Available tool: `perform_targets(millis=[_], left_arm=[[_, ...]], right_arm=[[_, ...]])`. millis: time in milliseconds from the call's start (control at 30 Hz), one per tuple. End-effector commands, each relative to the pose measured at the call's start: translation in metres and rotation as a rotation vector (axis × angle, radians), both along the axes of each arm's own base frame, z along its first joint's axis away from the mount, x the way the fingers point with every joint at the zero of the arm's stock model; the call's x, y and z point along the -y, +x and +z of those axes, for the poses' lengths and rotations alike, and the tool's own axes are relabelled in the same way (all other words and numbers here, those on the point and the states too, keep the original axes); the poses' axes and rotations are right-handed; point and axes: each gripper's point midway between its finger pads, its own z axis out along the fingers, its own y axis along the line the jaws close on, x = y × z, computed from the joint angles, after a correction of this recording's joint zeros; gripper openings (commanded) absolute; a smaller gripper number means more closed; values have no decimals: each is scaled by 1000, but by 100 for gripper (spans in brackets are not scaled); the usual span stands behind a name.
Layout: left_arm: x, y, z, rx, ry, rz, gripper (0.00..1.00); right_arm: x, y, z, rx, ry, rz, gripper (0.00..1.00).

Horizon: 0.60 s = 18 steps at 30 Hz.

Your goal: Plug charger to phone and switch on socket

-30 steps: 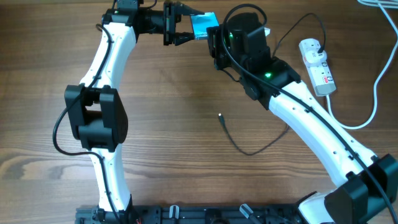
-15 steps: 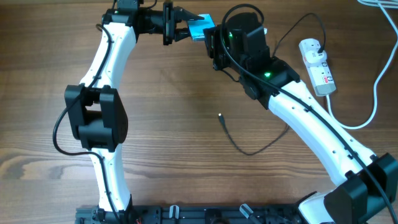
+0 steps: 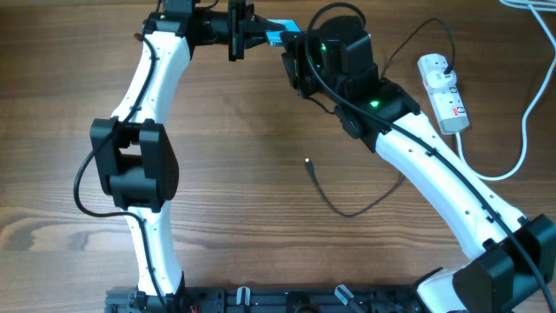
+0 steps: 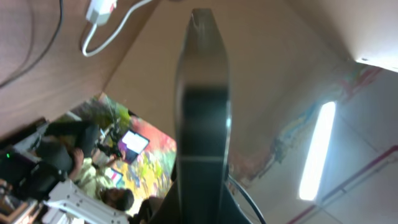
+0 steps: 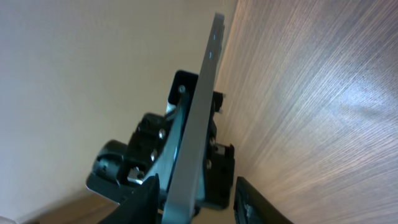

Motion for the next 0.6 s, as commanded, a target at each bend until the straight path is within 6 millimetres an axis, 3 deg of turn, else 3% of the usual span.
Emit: perform_targets(millis=[0,100,233,300,333,367,400,500,567], left_arm=[[-24,26,6,93,91,148,4],[-59,54,-14,167,215,297,4],[-84,61,-32,287,326,334,4],[-99,63,-58,294,478,366,4],[-110,62,-76,248,584,393,4],[-131,58,-101,177,750,435,4],[-136,56,-106,168,790,440,4],[-125,59,-99,325,766,363,4],[-109,58,-87,437,683,299,4]], right_arm=[[-8,-5,13,99,-81,100,51],[-3,-5,21,157,-135,111,71],[13,3,30,320,-340,179,76],[15,-2,19,476,-632,366,81],[19,-10,0,522,-826,506,86],[28,-22,-26,502,-975,647,100],[34,-29,-40,461,-1026,699,100],[65,-51,-96,210,-1141,792,100],[71,-57,-119,149,-1152,824,100]])
